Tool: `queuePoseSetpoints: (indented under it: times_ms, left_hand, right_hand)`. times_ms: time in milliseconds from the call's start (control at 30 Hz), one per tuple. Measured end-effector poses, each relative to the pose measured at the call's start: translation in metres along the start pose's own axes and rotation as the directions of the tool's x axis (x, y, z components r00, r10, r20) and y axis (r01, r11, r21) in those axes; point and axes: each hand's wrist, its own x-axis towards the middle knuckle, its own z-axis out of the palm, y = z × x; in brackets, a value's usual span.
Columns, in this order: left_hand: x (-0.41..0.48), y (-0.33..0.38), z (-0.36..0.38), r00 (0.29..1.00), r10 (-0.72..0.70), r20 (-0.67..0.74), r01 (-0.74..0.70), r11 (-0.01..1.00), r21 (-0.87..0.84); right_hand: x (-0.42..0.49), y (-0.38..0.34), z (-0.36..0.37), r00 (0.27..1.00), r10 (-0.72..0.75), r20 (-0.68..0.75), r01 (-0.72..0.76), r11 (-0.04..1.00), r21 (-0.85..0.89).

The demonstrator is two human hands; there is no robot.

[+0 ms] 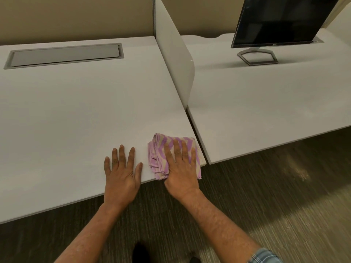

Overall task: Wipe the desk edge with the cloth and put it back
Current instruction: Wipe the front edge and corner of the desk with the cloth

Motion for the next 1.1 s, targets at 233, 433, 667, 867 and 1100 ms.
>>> queuePoseSetpoints:
  times_ms: [233, 433, 667, 867, 1100]
  left_hand:
    - [-0.001, 0.002, -0.002, 1.0, 0.006, 0.007, -0.006, 1.0, 0.018]
    - [-0.001, 0.005, -0.005, 1.0, 0.0, 0.011, 0.0, 1.0, 0.011]
    - [-0.002, 0.005, -0.005, 1.0, 0.0, 0.013, 0.0, 1.0, 0.009]
    - [-0.001, 0.005, -0.005, 1.0, -0.006, 0.012, 0.006, 1.0, 0.015]
    - [-0.001, 0.006, -0.004, 1.0, -0.007, 0.003, 0.007, 1.0, 0.022]
  right_hand:
    - [0.011, 0.017, 0.002, 0.997, 0.07, -0.017, -0.071, 0.997, -0.025]
    - [0.017, 0.028, -0.008, 0.989, 0.148, -0.001, -0.148, 0.988, -0.039]
    - [0.011, 0.031, -0.014, 0.978, 0.209, 0.027, -0.21, 0.977, 0.037]
    - [0.0, 0.029, -0.011, 0.972, 0.236, -0.004, -0.235, 0.969, 0.08]
    - [-0.022, 0.026, -0.005, 0.962, 0.261, -0.083, -0.254, 0.963, 0.09]
